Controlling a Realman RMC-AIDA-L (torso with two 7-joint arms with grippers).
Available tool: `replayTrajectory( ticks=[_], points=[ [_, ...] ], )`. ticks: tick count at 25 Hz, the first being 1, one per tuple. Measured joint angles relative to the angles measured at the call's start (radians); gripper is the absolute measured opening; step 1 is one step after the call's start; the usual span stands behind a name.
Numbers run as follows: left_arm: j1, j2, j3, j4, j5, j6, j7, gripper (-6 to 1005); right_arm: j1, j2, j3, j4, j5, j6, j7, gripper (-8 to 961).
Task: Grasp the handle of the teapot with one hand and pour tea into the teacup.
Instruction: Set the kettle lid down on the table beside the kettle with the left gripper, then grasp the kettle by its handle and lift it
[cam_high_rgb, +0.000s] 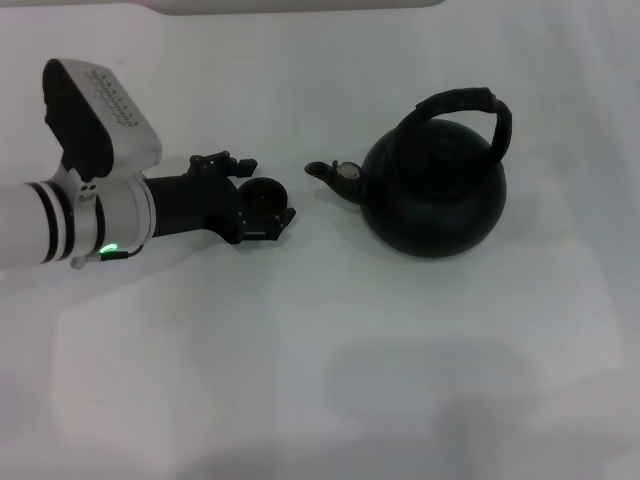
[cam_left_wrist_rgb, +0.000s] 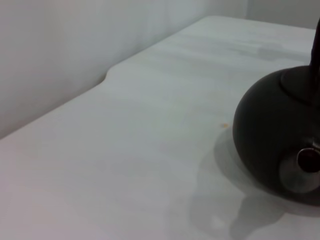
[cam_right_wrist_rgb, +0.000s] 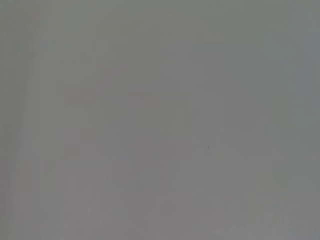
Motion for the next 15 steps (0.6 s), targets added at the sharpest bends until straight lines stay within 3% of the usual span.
replayTrajectory(
  ticks=[11, 15],
  points=[
    [0.086, -0.001, -0.001, 0.14, -0.01, 0.034, 0.0, 878, -0.003, -0.001, 0.0, -0.001, 0.0, 0.0, -0.002, 581],
    [0.173, 0.001, -0.01, 0.268, -0.046, 0.053, 0.01, 878, -0.012, -0.002, 0.0, -0.005, 0.0, 0.0, -0.001, 581]
  ],
)
